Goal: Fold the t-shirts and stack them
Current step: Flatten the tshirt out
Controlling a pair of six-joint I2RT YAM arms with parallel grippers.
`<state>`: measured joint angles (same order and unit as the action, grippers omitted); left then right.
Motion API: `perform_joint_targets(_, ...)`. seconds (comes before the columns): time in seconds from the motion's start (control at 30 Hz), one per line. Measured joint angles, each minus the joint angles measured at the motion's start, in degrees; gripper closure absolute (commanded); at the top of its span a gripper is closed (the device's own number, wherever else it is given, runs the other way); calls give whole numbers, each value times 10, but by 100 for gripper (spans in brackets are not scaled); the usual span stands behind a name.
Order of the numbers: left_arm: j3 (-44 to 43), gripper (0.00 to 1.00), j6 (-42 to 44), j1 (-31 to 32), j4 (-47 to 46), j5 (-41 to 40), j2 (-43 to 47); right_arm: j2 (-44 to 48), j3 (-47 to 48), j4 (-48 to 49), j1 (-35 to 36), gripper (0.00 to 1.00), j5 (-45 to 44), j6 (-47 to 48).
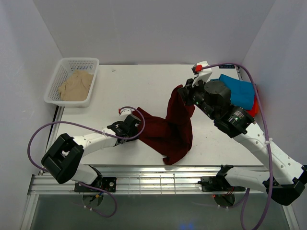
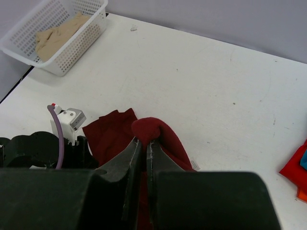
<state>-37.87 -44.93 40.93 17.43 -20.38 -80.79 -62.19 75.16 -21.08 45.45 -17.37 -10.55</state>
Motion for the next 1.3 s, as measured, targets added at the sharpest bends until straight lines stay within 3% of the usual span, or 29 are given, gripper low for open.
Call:
perform_joint_targets(0.1,0,51,1,1,-11,0,0,0,-1,1,0,92,6,0)
perform_joint_targets(0.53,-1,98,1,1,-28,-16,0,0,-16,6,0,92,14,0)
perform_joint_targets(0.77,-28,100,8,1,7,-56,18,0,-19,6,0,92,-2,1)
perform_joint_targets(0.93,-149,100,38,-31,58,-116,34,-37,0,0,-32,92,-19,9)
perform_joint_targets(1.1,-289,100,92,-119,58,-148,57,-123,77,-20,-141,92,11,17)
perform_joint_targets(1.3,-494,100,170,-214,41,-132,48,-274,361,-87,-237,92,30,40)
